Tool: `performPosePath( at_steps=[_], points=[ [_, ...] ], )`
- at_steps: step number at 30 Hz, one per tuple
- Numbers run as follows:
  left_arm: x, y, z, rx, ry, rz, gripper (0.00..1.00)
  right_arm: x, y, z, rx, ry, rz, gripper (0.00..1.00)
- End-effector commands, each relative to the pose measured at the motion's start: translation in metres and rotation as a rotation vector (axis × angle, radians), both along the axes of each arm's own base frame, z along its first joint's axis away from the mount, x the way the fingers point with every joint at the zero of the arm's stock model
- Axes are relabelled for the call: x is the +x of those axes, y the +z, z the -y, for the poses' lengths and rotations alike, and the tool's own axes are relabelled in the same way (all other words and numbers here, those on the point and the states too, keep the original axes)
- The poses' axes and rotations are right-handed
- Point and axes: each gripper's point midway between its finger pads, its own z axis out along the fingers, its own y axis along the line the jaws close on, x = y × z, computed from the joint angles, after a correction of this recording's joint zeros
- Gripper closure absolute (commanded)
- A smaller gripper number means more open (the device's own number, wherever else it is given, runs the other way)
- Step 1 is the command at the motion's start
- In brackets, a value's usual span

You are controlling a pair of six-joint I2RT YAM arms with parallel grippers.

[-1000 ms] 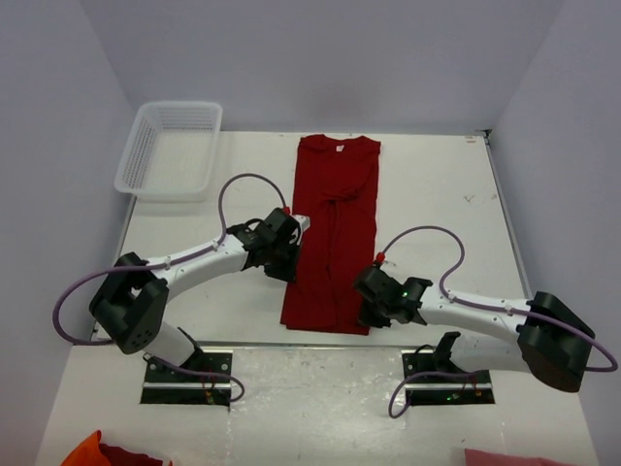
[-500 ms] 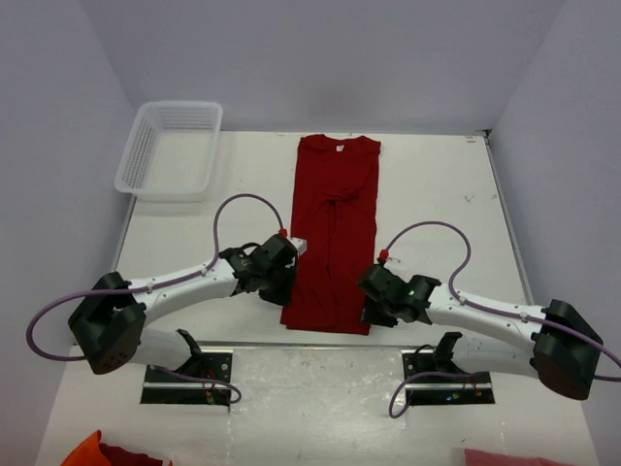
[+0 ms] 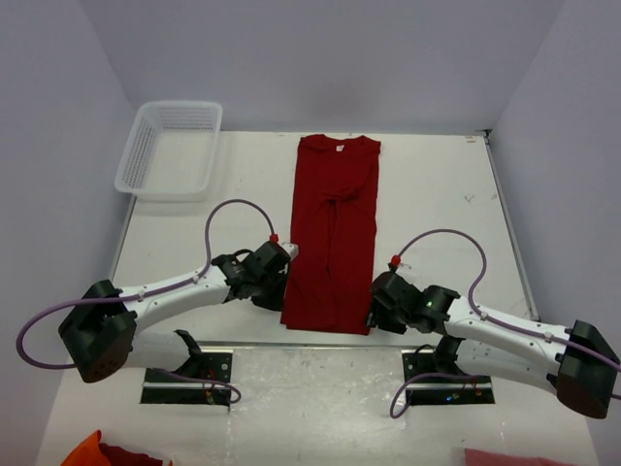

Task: Fold and stack the t-shirts
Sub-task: Grab the bottom of the folded rectangular tshirt with both arms

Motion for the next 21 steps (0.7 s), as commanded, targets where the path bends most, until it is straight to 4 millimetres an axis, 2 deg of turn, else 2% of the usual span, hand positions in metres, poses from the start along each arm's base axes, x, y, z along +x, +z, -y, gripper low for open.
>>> performPosePath(
  at_steps=[1, 7, 14, 17, 21],
  points=[
    [0.000, 0.000, -0.003, 0.002, 0.024, 0.008, 0.90, -0.005, -0.010, -0.003, 0.039, -0.037, -0.027, 0.53],
    [-0.001, 0.000, -0.004, 0.003, 0.022, 0.006, 0.89, -0.011, -0.028, -0.006, 0.051, -0.036, -0.067, 0.55],
    [-0.004, 0.000, -0.006, 0.001, 0.030, -0.004, 0.89, -0.014, -0.034, -0.011, 0.068, -0.038, -0.090, 0.64],
    [-0.005, 0.001, -0.006, -0.003, 0.034, -0.009, 0.87, -0.016, -0.033, -0.010, 0.072, -0.044, -0.090, 0.74],
    [-0.007, -0.004, -0.009, 0.016, 0.041, -0.023, 0.79, -0.016, -0.031, -0.010, 0.075, -0.056, -0.087, 0.98]
  ],
)
